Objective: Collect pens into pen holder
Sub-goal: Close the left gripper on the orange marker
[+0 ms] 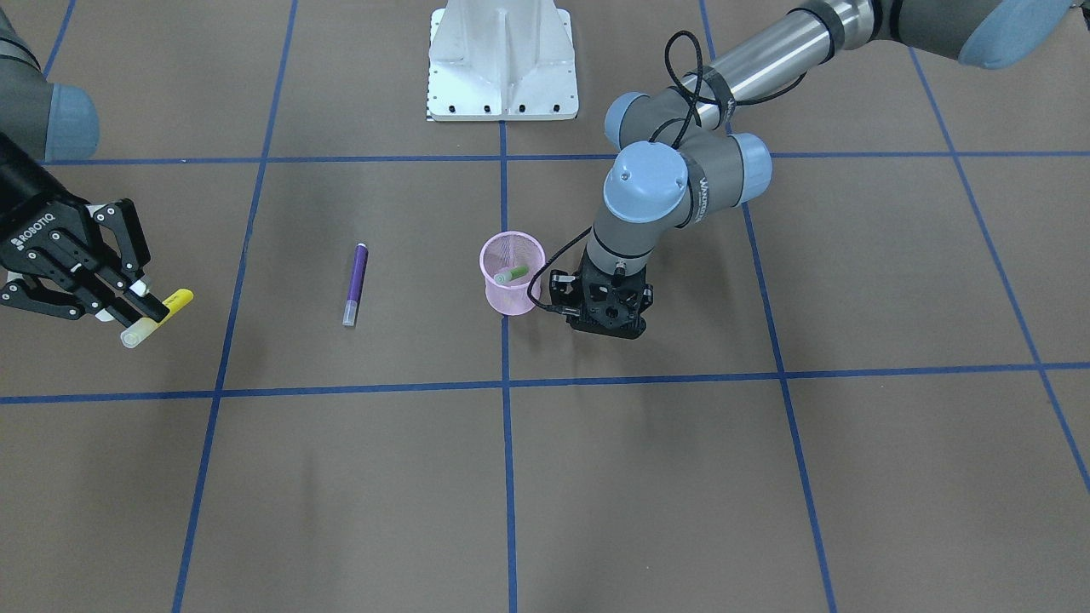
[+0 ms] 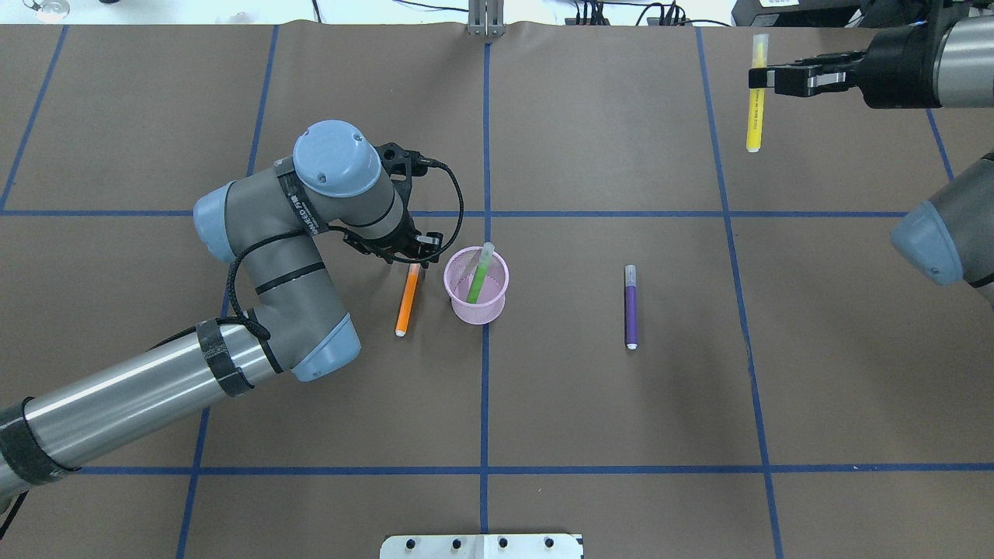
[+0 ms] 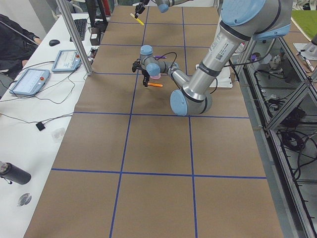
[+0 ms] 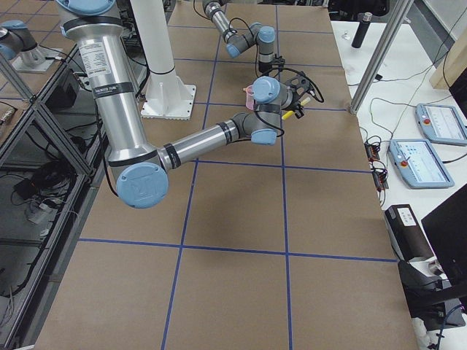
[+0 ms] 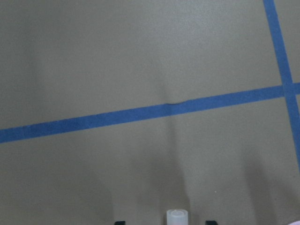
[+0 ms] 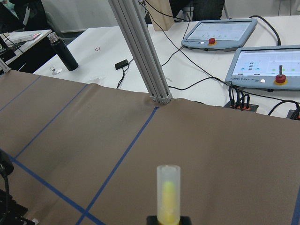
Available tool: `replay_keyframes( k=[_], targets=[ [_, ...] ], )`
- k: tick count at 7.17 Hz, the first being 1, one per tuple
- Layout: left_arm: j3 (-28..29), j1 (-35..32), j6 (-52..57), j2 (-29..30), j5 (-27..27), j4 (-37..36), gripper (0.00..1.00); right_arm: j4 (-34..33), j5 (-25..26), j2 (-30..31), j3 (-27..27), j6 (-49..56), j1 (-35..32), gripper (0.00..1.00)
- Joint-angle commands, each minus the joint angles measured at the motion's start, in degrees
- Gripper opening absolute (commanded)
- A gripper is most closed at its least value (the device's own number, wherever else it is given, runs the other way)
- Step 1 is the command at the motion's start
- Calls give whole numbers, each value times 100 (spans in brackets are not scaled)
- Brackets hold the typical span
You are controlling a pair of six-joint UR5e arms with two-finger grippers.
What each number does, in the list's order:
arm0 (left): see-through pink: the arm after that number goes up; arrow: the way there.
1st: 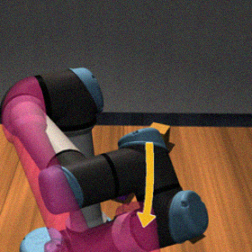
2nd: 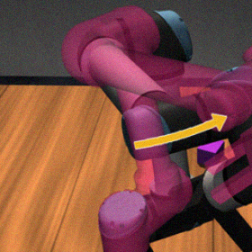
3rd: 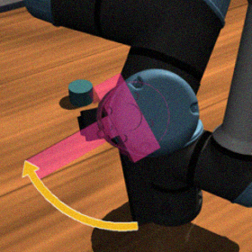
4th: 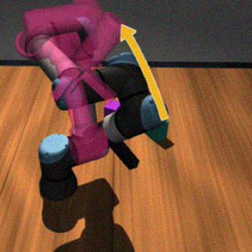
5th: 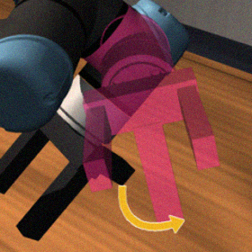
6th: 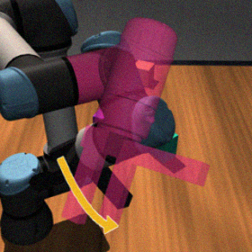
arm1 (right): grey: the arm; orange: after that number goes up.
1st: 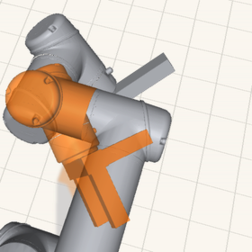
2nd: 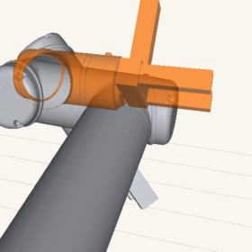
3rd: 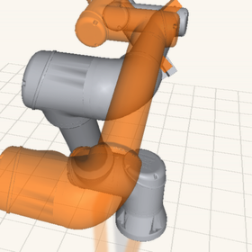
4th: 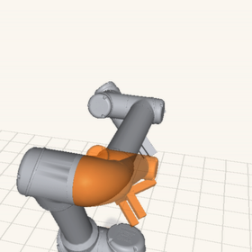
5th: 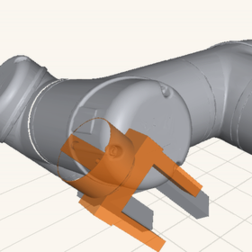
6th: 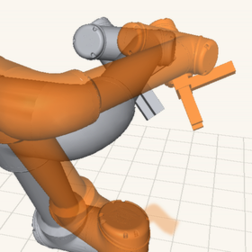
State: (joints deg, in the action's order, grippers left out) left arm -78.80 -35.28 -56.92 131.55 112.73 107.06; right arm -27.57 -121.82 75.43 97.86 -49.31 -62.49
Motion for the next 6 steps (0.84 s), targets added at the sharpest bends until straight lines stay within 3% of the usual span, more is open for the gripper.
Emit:
replay_keyframes(
  k=[1, 4, 6],
  targets=[
    [-3, 30, -3, -7, 4, -27, 57, -3, 0, -19, -3, 0, 9, 0],
    [5, 65, -12, -7, 4, -45, 56, -12, 0, -37, 5, 0, 17, 0],
    [5, 126, -30, 2, 4, -62, 48, -12, 0, -37, 5, -9, 9, 0]
  ],
)
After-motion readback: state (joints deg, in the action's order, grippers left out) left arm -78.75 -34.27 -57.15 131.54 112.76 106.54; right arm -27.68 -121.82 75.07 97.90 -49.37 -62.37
